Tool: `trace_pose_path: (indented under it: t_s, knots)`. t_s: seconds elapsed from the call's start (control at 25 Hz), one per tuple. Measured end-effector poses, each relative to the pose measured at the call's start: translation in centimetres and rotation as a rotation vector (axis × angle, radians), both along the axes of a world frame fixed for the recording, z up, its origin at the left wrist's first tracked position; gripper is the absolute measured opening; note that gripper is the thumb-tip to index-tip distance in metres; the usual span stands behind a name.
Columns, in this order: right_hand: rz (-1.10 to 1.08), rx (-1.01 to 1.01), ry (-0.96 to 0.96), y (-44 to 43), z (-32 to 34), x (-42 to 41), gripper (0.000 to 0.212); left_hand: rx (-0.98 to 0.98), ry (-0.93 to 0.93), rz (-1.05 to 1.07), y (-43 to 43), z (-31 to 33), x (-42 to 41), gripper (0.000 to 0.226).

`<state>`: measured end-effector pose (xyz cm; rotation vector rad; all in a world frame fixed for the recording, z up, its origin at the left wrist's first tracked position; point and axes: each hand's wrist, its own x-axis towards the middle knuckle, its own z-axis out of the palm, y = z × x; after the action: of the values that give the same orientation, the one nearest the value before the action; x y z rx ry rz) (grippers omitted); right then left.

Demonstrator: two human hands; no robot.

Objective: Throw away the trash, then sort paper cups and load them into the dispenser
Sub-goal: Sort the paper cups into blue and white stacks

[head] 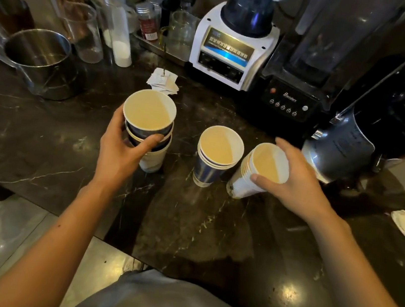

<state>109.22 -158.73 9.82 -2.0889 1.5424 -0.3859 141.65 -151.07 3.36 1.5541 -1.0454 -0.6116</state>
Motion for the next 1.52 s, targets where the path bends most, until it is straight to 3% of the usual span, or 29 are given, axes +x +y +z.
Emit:
trace_pose_path:
  t_s: [0.12, 0.2, 0.36, 0.52, 0.64, 0.88, 1.0, 1.36, 1.52]
  knots:
    - [0.058, 0.088, 0.065, -0.4, 0.1, 1.0, 0.105, 0.01, 0.003, 0.024, 0.0, 0.1, 0.1, 0.08]
    - [0.063, 0.041, 0.031, -0.8, 1.8, 2.6, 0.108, 0.016, 0.011, 0.02, -0.1, 0.2, -0.3, 0.08]
    - [0.294, -0.047, -0.058, -0.8, 4.6, 11.0, 0.103, 0.033, 0.018, 0.02, -0.1, -0.1, -0.1, 0.081]
    - [0.52, 0.031, 0.005, -1.2, 3.4, 19.8, 0.112, -0.001, 0.044, -0.003, 0.6, -0.2, 0.2, 0.087]
    - [0.491, 0.017, 0.018, -1.9, 2.2, 21.6, 0.105, -0.014, 0.043, -0.031, 0.5, -0.3, 0.3, 0.088]
    - [0.293, -0.167, -0.345, -3.0, 7.9, 17.6, 0.094, 0.036, 0.039, -0.032, 0.5, -1.2, 0.4, 0.097]
    - [0.203, -0.232, -0.41, -3.2, 9.5, 12.7, 0.093, 0.072, -0.001, -0.006, 0.4, -1.6, 0.8, 0.091]
    - [0.055, -0.22, -0.267, -1.2, 6.2, 5.0, 0.092, 0.065, -0.027, 0.004, 0.2, -1.7, 0.5, 0.085]
    - [0.117, -0.061, -0.124, -1.0, 4.1, 6.4, 0.099, 0.065, -0.036, 0.011, 0.4, -1.6, 0.5, 0.086]
